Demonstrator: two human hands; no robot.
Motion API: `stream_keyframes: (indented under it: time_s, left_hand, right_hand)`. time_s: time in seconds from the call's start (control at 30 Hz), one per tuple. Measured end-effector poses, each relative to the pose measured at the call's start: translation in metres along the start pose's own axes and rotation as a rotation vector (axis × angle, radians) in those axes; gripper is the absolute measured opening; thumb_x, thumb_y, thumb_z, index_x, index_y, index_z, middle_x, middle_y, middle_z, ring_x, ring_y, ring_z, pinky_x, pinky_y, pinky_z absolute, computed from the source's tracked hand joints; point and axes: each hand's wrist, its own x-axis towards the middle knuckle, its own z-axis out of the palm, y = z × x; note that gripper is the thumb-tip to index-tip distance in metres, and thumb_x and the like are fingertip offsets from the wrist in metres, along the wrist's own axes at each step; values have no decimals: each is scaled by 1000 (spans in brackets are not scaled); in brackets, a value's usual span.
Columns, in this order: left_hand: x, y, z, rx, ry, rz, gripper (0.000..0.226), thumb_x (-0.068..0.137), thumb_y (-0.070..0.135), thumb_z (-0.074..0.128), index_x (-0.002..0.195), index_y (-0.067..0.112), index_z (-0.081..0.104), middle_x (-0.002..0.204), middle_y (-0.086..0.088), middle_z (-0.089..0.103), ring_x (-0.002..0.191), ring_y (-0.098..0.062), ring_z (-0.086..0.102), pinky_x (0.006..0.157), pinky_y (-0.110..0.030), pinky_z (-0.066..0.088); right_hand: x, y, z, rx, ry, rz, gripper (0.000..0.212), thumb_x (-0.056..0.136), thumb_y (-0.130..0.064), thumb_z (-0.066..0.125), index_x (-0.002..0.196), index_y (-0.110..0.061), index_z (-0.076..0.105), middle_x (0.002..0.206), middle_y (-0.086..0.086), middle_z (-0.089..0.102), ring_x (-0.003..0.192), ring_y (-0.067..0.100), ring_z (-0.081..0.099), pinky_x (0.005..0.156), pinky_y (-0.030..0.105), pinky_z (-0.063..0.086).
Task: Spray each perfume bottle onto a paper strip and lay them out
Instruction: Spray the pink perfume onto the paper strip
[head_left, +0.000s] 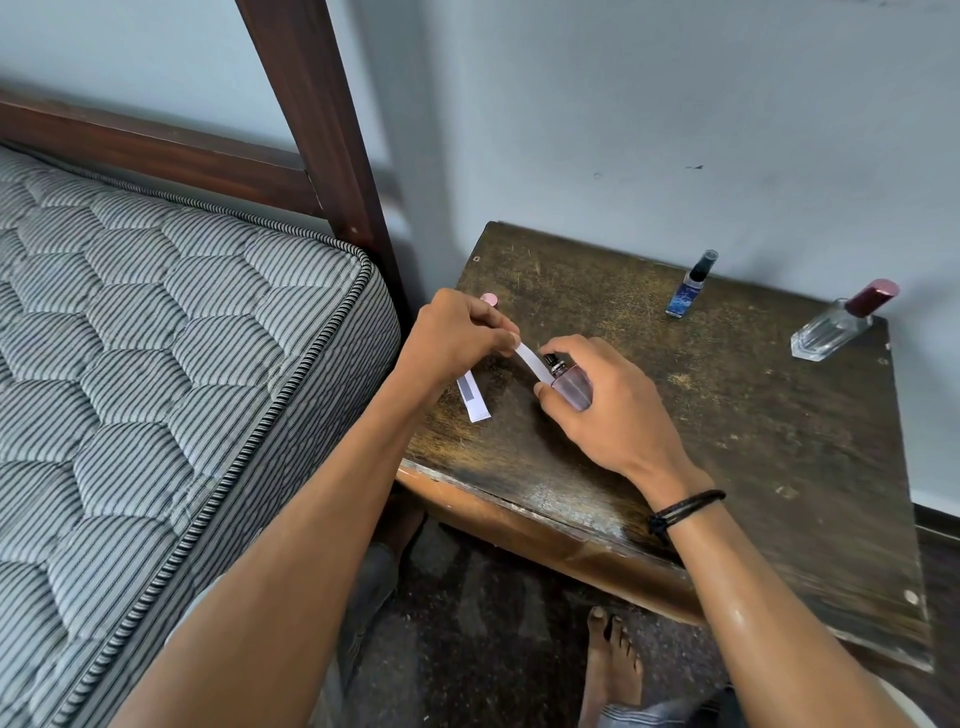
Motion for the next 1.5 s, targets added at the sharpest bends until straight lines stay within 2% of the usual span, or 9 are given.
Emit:
stream_keyframes:
  time_s: [0.2,0.3,0.57,0.93,1.1,1.23,1.3,1.37,1.5]
  left_hand:
    - [0,-1,0,-21,-12,4,6,77,10,82,81,15,81,72,2,77,72,-1,69,87,-27,56]
    - [0,-2,0,-33,-22,0,6,78,10,81,80,15,81,71,1,76,68,-1,67,78,-23,53]
    - [0,-3,1,-60,-31,-15,5,79,9,81,79,15,80,70,-1,76,68,-4,67,71,-19,49]
    - [0,-3,0,-55,-36,-10,5,79,9,81,80,13,80,69,0,76,62,1,64,68,-16,48]
    - [1,-3,0,-60,-35,-12,5,78,8,81,80,12,80,70,-2,76,60,1,63,67,-16,48]
    - [3,-5,-1,-59,-35,-11,7,77,8,82,78,15,80,70,-1,76,66,-2,64,74,-23,51]
    - [4,-7,-1,-48,-27,-4,8,76,10,83,76,17,81,72,0,76,73,-5,65,83,-31,56]
    - [5,-8,-2,-40,-26,5,8,75,11,83,77,19,81,72,1,77,80,-8,67,93,-36,57]
    - [7,-10,-5,-25,-27,29,9,76,11,85,82,16,81,74,0,77,88,-12,73,99,-40,55]
  right_hand:
    - [-1,0,2,-50,23,-34,31,92,-36,70,120,-32,58,96,-10,54,75,17,56,63,30,43]
    - [0,0,3,-76,17,-42,28,93,-36,69,118,-31,58,100,-8,57,78,19,58,66,33,48]
    - [1,-1,4,-106,6,-33,27,91,-34,68,116,-30,59,103,-6,59,81,21,59,69,37,52]
    - [1,-3,3,-126,-4,-29,26,91,-32,66,115,-26,58,103,-3,60,81,22,58,70,41,53]
    - [1,-2,5,-107,23,-27,25,90,-30,68,113,-26,59,101,-4,59,80,21,58,69,38,51]
    - [1,0,2,16,53,25,35,88,-30,74,121,-29,61,107,-8,62,86,17,60,71,31,47]
    - [2,1,0,66,45,45,40,87,-30,76,124,-32,61,112,-9,64,91,14,60,76,30,48]
    - [2,2,-4,74,20,56,41,87,-30,76,125,-34,60,115,-8,65,95,14,61,79,31,49]
    - [2,4,-11,66,-30,74,41,88,-31,74,126,-35,59,113,-7,65,99,17,61,84,37,51]
